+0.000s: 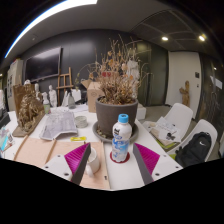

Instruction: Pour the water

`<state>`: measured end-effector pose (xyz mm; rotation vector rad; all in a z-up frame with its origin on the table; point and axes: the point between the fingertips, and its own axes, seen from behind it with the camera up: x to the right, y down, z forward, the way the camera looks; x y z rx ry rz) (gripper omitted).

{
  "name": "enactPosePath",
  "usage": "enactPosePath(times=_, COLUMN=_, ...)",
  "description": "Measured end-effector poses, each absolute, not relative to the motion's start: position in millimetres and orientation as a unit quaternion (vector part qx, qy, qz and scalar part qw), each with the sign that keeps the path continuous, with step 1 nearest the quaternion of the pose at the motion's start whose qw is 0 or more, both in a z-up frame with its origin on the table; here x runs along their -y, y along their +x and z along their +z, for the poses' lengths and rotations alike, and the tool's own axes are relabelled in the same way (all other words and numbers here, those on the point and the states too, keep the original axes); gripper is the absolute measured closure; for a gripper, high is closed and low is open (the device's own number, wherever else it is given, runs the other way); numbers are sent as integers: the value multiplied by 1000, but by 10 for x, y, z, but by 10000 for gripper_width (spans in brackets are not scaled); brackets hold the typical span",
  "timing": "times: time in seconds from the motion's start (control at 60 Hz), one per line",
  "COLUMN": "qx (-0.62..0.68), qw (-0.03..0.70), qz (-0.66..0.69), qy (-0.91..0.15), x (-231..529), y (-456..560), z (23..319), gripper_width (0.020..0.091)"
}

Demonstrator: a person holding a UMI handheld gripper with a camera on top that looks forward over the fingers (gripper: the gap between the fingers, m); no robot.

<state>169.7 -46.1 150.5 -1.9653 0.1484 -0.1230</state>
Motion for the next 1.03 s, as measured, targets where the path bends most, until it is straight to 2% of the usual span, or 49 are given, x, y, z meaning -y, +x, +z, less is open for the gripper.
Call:
enactPosePath(times=0.233, qx=-57, qw=530, qz=-69, qy=-843, x=1623, y=1044, z=2050, gripper_width=251)
enactPosePath(times=0.4, qx=-66, qw=510, qz=-57, qy=-856, x=2303, y=613, z=2266, gripper_width=251)
enactPosePath(times=0.6, qx=-62, qw=508, qz=-43, qy=-858, x=2742, y=312, z=2395, gripper_width=251)
enactPosePath(times=1.033, qx=-38, qw=490, qz=-61, qy=-869, x=3107, y=606, z=2342, gripper_width=249)
